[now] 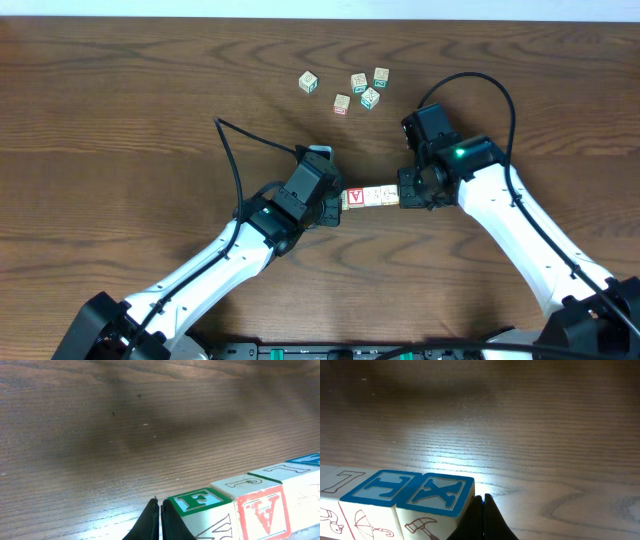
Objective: Lift 5 blocks
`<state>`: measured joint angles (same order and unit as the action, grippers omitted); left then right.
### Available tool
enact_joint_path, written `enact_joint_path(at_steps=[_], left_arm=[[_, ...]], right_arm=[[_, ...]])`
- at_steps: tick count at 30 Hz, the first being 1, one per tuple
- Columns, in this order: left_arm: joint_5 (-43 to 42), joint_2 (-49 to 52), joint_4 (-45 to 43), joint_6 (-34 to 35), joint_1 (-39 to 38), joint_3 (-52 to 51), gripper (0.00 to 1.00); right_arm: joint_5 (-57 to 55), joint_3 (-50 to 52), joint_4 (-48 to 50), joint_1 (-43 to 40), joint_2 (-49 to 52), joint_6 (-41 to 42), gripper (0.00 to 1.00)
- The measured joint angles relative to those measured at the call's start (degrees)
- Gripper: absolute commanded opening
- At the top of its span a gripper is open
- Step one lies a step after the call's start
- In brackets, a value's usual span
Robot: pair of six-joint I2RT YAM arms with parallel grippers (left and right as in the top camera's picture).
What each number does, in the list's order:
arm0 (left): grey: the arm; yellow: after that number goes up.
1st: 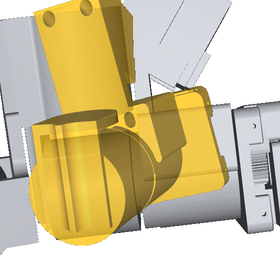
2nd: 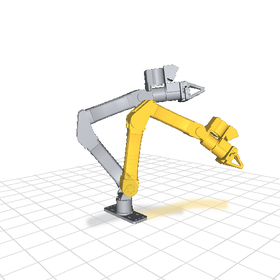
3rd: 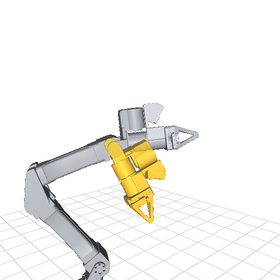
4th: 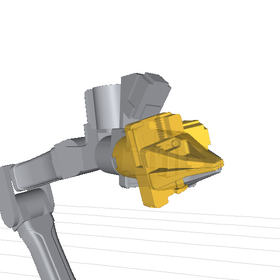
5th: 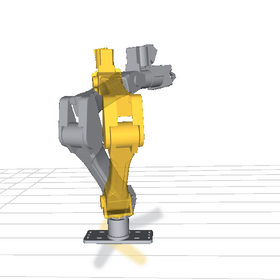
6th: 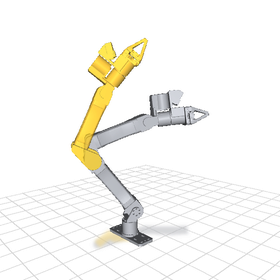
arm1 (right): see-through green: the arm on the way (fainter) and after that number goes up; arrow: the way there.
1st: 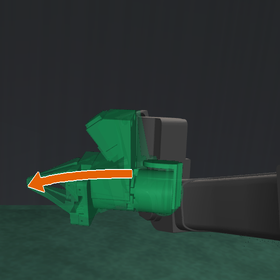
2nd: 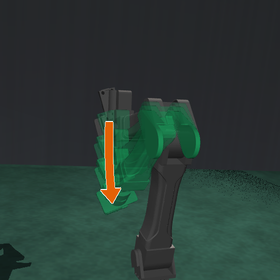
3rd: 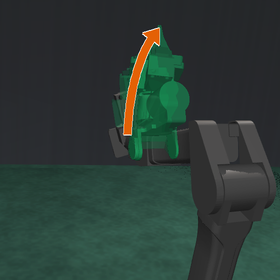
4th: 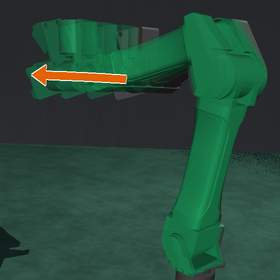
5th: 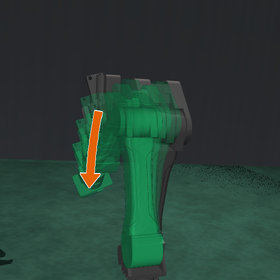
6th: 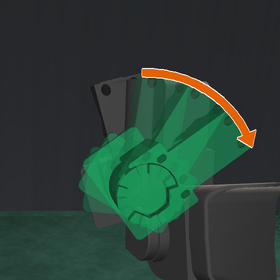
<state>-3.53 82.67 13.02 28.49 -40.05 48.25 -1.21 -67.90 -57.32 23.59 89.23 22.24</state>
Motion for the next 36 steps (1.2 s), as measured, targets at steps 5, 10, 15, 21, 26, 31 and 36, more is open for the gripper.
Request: enact_joint_path(at_steps=[5,10,15,21,26,31,36], left_arm=[[0.13,0.42,0.09,0.0,0.0,0.0,0.07],[0.79,0.83,0.13,0.0,0.0,0.0,0.07],[0.81,1.68,0.13,0.0,0.0,0.0,0.07],[0.74,2.82,0.09,0.0,-0.11,0.0,0.07],[0.81,3.3,0.02,0.02,-0.26,0.0,0.07],[1.16,3.37,0.02,0.02,-0.26,0.0,0.07],[1.18,3.39,0.02,0.0,-0.26,0.0,0.07]], right_arm=[[0.11,0.0,0.15,0.0,1.25,-0.35,0.01],[0.13,0.0,0.79,0.0,3.04,-0.39,0.01],[0.13,0.0,1.03,0.0,3.37,-0.66,0.01],[0.13,0.04,1.46,0.0,3.93,-1.01,0.01],[-0.07,0.15,1.92,0.0,4.04,-1.03,0.01],[-0.07,1.38,3.56,0.0,4.04,-1.05,0.01],[0.09,2.67,4.61,0.0,4.04,-1.01,0.01]])
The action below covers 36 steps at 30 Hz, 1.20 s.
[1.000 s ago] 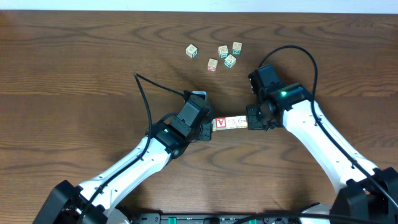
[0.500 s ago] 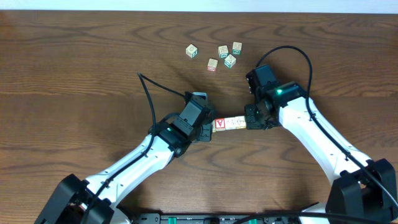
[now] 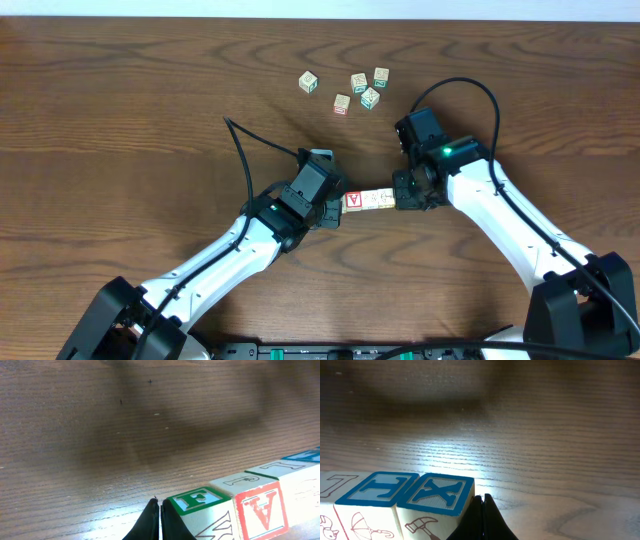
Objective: Lift 5 blocks
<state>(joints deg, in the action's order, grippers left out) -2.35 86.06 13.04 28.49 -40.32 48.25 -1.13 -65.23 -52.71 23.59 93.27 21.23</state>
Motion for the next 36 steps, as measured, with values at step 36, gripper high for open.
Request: enact_joint_path(at_steps=[36], left_arm=[[2.62,0.02,-1.64,0.02,-0.09,0.0,0.07]], right_arm=[[0.46,0.96,2.86,0.0,0.02,0.72,0.01]])
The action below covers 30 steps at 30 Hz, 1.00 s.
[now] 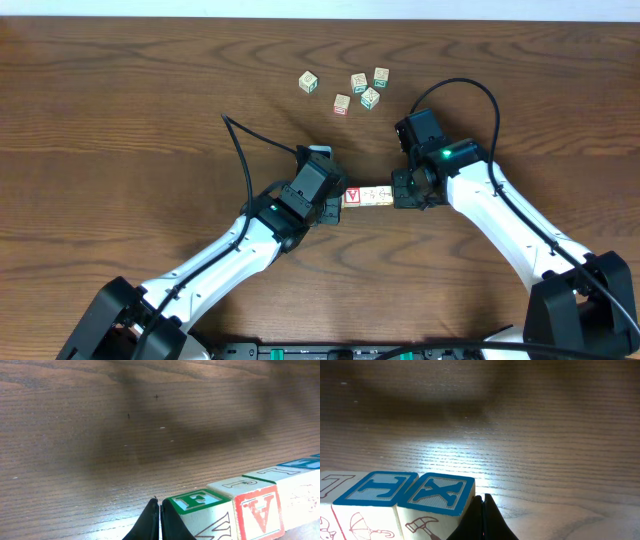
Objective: Lift 5 blocks
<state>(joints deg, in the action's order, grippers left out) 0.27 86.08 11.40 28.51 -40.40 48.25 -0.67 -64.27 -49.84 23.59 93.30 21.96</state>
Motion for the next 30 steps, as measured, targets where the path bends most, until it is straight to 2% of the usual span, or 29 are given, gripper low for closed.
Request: enact_joint_path(at_steps=[7,30], left_arm=[[1.44,0.07,0.83,0.22,0.0,-0.02,0.07],[1.7,0.07,0.5,0.22,0.0,-0.02,0.07]], right_arm=[[3.8,0.02,0.02,-0.22,0.0,0.52,0.01],[3.87,0.2,0.35,-0.22,0.0,1.07,0.01]])
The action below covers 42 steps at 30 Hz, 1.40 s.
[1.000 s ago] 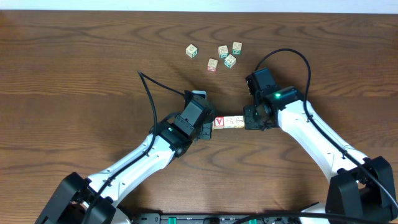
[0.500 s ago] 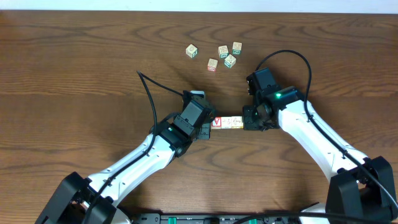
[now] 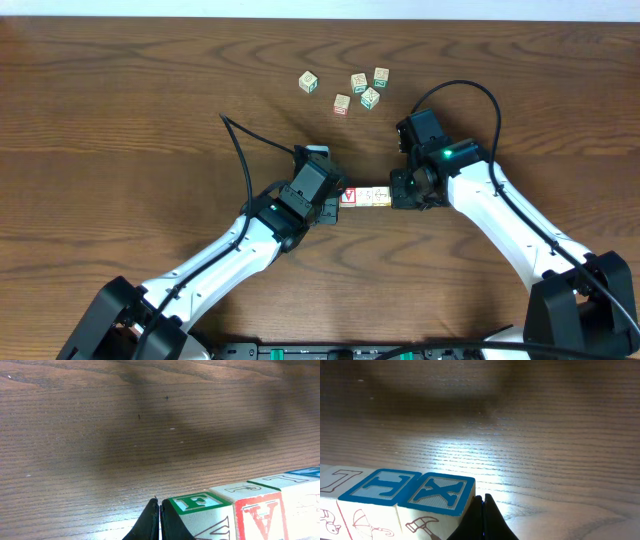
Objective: Lift 5 blocks
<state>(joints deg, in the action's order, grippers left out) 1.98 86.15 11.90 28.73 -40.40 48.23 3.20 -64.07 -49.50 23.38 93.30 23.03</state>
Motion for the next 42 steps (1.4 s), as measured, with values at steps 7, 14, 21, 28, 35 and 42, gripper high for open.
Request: enact_joint_path(at_steps=[7,14,21,28,35,42], left_arm=[[0.0,0.0,0.0,0.0,0.0,0.0,0.07],[0.02,0.24,-0.39,0.0,0.0,-0.15,0.07],[-0.26,3.26,-2.36,0.15,0.0,-0.15,0.07],[-0.81,4.66,-3.34,0.15,-0.31,-0.7,0.06],[-0.87,5.33,-3.32,0.17,-1.07,-1.05,0.07],[-0.83,8.31,-5.03,1.18,-2.47,-1.92,0.07]], right_arm=[[0.0,0.02,0.0,-0.02,0.0,0.0,0.01],[0.0,0.02,0.02,-0.02,0.0,0.0,0.01],[-0.52,1.25,0.83,-0.15,0.09,0.0,0.01],[-0.68,4.72,4.24,-0.17,0.09,0.07,0.01],[-0.39,8.04,7.56,-0.17,0.11,0.48,0.01],[-0.96,8.7,7.8,-0.17,2.82,0.48,0.01]])
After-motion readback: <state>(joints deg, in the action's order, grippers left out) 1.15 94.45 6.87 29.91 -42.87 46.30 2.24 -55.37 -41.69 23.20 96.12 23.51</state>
